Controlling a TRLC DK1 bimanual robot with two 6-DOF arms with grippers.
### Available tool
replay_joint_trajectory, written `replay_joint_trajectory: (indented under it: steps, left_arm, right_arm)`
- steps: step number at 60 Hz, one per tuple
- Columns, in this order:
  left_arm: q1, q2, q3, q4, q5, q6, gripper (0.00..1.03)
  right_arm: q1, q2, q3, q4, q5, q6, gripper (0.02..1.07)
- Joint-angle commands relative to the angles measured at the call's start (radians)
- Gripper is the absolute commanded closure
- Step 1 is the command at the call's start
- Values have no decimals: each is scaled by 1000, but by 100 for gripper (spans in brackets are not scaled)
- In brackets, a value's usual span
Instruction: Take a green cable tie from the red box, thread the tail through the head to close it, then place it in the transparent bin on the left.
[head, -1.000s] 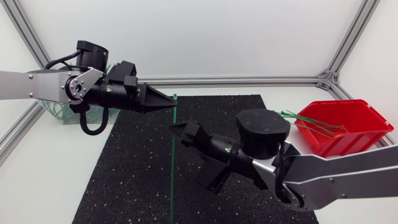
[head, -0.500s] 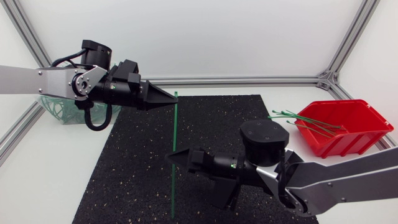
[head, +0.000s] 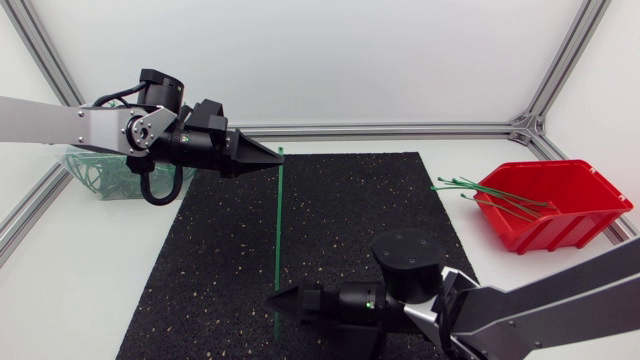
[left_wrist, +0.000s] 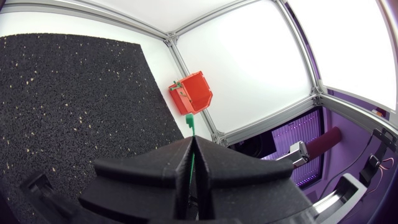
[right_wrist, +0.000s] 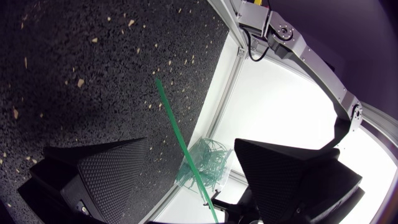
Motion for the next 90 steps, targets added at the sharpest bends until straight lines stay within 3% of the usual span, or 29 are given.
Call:
replay_joint_trajectory:
  steps: [1, 11, 18, 36, 63, 71, 90]
  left_arm:
    - [7, 33, 39, -21, 25, 7, 100]
    - [-8, 35, 37, -33, 27, 7, 100]
    - [-3, 37, 34, -33, 27, 7, 100]
    - [-8, 40, 28, -35, 27, 7, 100]
    - [-11, 38, 31, -39, 27, 7, 100]
    - [-5, 38, 29, -39, 27, 7, 100]
    - [-10, 35, 28, -41, 27, 7, 100]
  right_arm:
    - [19, 28, -17, 23, 8, -25, 7]
    - [36, 81, -8, 69, -4, -23, 8]
    - [34, 104, 17, 70, 19, -26, 36]
    - [19, 95, 34, 75, 9, -26, 65]
    - [24, 91, 38, 75, 16, -28, 77]
    - [24, 83, 24, 72, 17, -28, 87]
    - [31, 81, 12, 70, 26, -28, 89]
